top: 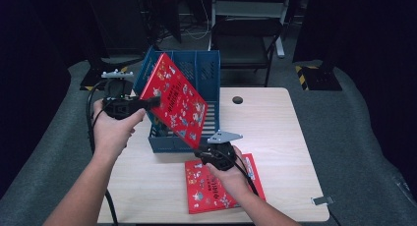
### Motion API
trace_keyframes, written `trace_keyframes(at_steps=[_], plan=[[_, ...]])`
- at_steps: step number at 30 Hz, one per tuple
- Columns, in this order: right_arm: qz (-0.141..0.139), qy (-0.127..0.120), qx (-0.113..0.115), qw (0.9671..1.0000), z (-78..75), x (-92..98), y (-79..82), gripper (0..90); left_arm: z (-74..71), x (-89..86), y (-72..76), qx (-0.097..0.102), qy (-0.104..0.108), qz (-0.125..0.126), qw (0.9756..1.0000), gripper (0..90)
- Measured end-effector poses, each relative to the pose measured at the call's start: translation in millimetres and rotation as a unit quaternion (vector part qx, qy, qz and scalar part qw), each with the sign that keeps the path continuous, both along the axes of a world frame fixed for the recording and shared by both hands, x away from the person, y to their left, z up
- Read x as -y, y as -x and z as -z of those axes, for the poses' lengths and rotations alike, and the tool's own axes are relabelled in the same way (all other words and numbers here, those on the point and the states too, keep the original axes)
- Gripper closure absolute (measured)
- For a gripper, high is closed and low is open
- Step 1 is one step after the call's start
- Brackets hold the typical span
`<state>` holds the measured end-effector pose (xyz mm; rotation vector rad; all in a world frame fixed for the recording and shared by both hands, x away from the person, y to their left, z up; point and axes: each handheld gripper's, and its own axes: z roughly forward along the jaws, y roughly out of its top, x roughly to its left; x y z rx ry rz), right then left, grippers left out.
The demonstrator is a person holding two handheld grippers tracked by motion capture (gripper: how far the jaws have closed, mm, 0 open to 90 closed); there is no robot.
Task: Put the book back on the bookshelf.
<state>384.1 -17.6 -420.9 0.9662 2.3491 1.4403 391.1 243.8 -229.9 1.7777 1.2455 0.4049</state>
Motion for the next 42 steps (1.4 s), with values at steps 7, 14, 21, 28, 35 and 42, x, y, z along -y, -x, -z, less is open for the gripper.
trace_keyframes(at_steps=[7,14,21,28,35,42], plan=[[0.001,-0.013,-0.011,0.9998,2.0,-8.0,-4.2,70.4,-4.5,0.4,-1.2,0.001,-0.008,-0.005,1.0000,72.0],[0.004,-0.023,-0.010,0.9997,-0.6,-11.4,-7.9,70.3,-8.5,-3.8,-4.2,0.002,-0.006,-0.014,0.9999,72.1],[0.005,-0.022,-0.002,0.9997,-2.9,-15.2,-13.7,70.3,-12.2,-4.9,-6.6,0.000,0.002,-0.024,0.9997,72.5],[0.007,-0.022,0.002,0.9997,-4.6,-18.7,-14.4,70.2,-13.7,-8.5,-6.8,0.000,0.002,-0.027,0.9996,72.6],[0.005,-0.020,0.005,0.9998,-3.4,-21.5,-13.3,70.2,-12.0,-12.0,-6.5,-0.005,0.006,-0.034,0.9994,72.5],[0.001,-0.018,0.001,0.9998,-0.9,-26.1,-15.2,70.3,-10.0,-13.5,-7.7,-0.007,0.002,-0.038,0.9992,72.6]])
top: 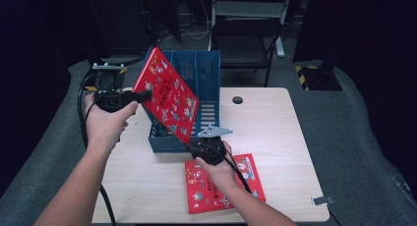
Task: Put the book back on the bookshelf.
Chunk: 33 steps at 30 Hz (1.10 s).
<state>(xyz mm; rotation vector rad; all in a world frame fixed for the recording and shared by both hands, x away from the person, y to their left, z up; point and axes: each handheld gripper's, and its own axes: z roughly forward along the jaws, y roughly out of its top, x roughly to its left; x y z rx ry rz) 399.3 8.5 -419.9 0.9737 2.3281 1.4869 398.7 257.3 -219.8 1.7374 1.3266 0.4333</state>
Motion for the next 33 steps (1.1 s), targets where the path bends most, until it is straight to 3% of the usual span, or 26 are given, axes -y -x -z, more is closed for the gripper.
trace_keyframes(at_steps=[16,33], plan=[[0.001,0.010,-0.010,0.9999,2.6,-10.0,-12.2,70.2,2.2,-3.8,-13.9,-0.012,0.000,-0.020,0.9997,72.8],[0.002,0.007,-0.014,0.9999,3.6,-15.2,-37.4,70.2,0.5,-2.9,-32.6,-0.017,0.000,-0.040,0.9990,73.2]])
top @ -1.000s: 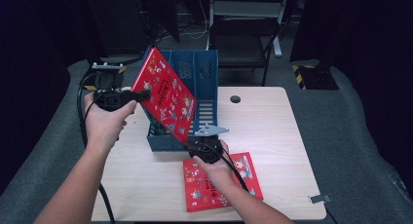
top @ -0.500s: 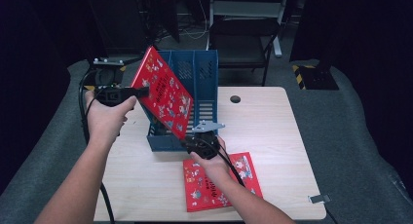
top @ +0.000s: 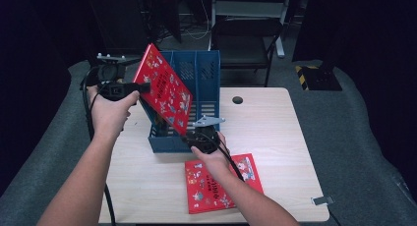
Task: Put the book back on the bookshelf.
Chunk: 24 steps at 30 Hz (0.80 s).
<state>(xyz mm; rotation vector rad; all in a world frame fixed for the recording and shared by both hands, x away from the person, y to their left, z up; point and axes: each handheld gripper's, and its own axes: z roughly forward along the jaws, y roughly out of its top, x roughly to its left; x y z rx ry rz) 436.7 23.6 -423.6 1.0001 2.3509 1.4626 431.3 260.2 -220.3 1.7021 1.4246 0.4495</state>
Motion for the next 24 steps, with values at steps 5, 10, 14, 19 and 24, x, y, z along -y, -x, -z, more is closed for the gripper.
trace_keyframes(at_steps=[5,10,14,19,24], plan=[[0.004,-0.001,-0.006,1.0000,-0.4,-1.4,-7.1,70.3,-3.2,5.5,-3.8,-0.002,-0.002,0.003,1.0000,74.2],[0.011,-0.003,-0.012,0.9999,0.1,-1.3,-13.5,70.3,-3.0,10.3,-8.4,-0.002,0.000,0.002,1.0000,75.1],[0.013,-0.003,-0.020,0.9997,2.5,-2.8,-18.9,70.3,-2.1,12.7,-12.0,-0.004,-0.004,-0.001,1.0000,75.6],[0.019,-0.007,-0.025,0.9995,4.1,-4.2,-23.2,70.3,-0.9,12.1,-16.5,-0.006,-0.010,-0.003,0.9999,75.6],[0.023,-0.006,-0.029,0.9993,5.4,-4.9,-28.8,70.3,2.5,7.8,-21.3,-0.012,-0.006,-0.012,0.9998,75.3]])
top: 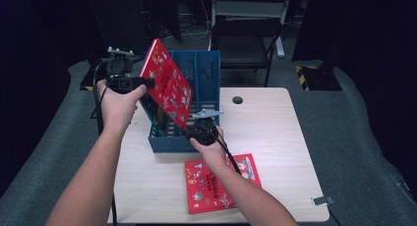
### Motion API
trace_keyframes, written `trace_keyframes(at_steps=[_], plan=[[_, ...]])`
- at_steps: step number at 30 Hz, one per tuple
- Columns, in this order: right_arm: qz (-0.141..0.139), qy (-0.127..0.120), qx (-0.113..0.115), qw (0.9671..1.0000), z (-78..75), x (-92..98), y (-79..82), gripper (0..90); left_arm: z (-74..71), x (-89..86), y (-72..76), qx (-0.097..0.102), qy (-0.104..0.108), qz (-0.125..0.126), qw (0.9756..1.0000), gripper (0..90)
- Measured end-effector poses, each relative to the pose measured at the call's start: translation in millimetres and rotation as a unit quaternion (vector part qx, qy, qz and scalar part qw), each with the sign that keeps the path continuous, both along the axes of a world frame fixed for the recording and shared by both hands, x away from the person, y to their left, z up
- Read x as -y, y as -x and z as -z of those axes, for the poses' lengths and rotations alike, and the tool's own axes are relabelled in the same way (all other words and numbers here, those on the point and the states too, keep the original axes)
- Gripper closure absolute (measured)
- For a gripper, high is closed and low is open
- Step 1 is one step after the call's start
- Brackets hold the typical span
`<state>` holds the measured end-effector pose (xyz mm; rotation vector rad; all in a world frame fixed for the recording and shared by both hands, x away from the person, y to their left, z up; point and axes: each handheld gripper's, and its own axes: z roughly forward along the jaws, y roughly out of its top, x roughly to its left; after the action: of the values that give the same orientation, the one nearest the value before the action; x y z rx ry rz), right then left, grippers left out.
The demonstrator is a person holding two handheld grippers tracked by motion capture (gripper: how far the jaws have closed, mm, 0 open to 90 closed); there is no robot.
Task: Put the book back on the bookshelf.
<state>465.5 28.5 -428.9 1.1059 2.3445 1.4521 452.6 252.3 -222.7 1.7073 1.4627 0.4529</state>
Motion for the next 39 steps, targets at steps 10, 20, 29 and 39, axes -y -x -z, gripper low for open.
trace_keyframes(at_steps=[10,20,29,39], plan=[[0.008,-0.001,-0.014,0.9999,4.9,-2.6,-9.6,70.2,4.5,3.6,-5.1,-0.010,-0.002,-0.002,0.9999,75.9],[0.018,0.009,-0.022,0.9996,8.8,-5.9,-17.7,70.0,6.7,9.7,-11.8,-0.016,-0.009,-0.006,0.9998,76.6],[0.020,0.021,-0.028,0.9992,12.6,-11.6,-20.2,69.4,7.8,16.1,-16.3,-0.027,-0.003,-0.003,0.9996,78.4],[0.035,0.016,-0.042,0.9984,14.2,-16.7,-22.1,68.5,5.5,23.1,-15.9,-0.032,-0.018,-0.002,0.9993,79.2]])
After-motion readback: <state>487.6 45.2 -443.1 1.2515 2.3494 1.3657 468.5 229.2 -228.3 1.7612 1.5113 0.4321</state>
